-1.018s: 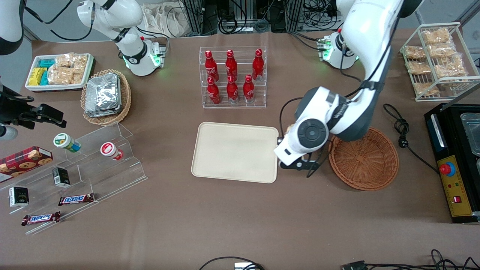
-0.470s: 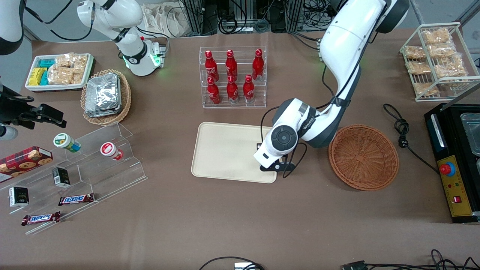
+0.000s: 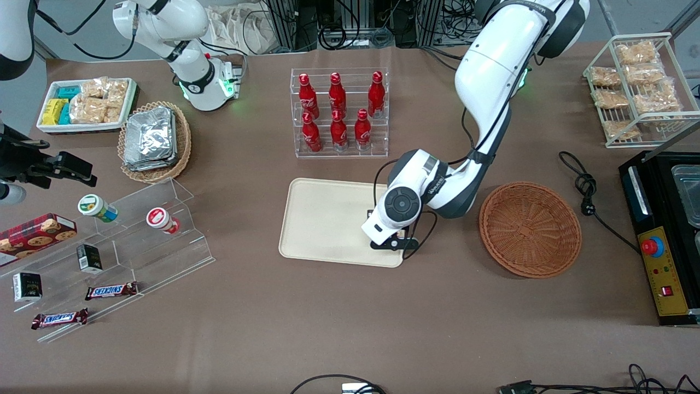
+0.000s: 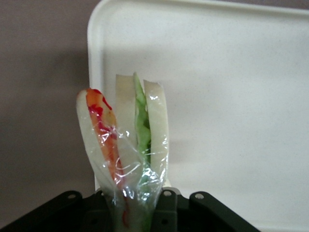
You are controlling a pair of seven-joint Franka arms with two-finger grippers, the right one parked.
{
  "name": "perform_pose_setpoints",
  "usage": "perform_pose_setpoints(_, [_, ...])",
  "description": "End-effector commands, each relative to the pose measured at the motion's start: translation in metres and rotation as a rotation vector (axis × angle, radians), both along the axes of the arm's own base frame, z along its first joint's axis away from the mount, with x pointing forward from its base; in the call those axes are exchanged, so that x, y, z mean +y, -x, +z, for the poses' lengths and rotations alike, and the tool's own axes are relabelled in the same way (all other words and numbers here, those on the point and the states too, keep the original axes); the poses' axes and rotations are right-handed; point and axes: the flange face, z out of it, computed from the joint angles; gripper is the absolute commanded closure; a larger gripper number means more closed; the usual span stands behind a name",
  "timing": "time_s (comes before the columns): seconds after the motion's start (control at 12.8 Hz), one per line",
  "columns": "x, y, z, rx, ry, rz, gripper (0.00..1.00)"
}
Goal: Place sandwich from basket to tray
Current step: 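Carry the sandwich over the cream tray with the left gripper, then lower the sandwich onto the tray and open the left gripper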
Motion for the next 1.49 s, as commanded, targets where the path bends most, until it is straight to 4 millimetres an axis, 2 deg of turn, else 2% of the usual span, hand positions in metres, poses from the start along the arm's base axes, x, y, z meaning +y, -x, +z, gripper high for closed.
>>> perform_pose_setpoints(0.0, [-0.004,0.0,0.001,-0.005,0.014,-0.071,0.85])
perform_pose_setpoints(0.23, [-0.002,0.003,-0.005,0.005,0.011,-0.089,0.8])
perform_pose_setpoints(0.31, [-0.001,0.004,-0.008,0.01,0.013,-0.109,0.61])
perform_pose_setpoints(0.39, [-0.001,0.004,-0.012,0.014,0.015,-0.127,0.01])
perform_pose_setpoints(0.7, [-0.003,0.005,-0.009,0.009,0.016,-0.119,0.0])
perform_pose_setpoints(0.86, [-0.002,0.0,0.003,-0.005,0.023,-0.115,0.0])
perform_pose_setpoints(1.1, [0.008,-0.004,0.062,-0.01,0.013,-0.113,0.0])
perform_pose_setpoints(1.17, [0.019,-0.009,0.085,-0.018,0.009,-0.104,0.0])
perform_pose_setpoints(1.41, [0.074,-0.027,0.164,-0.041,0.015,-0.086,0.0])
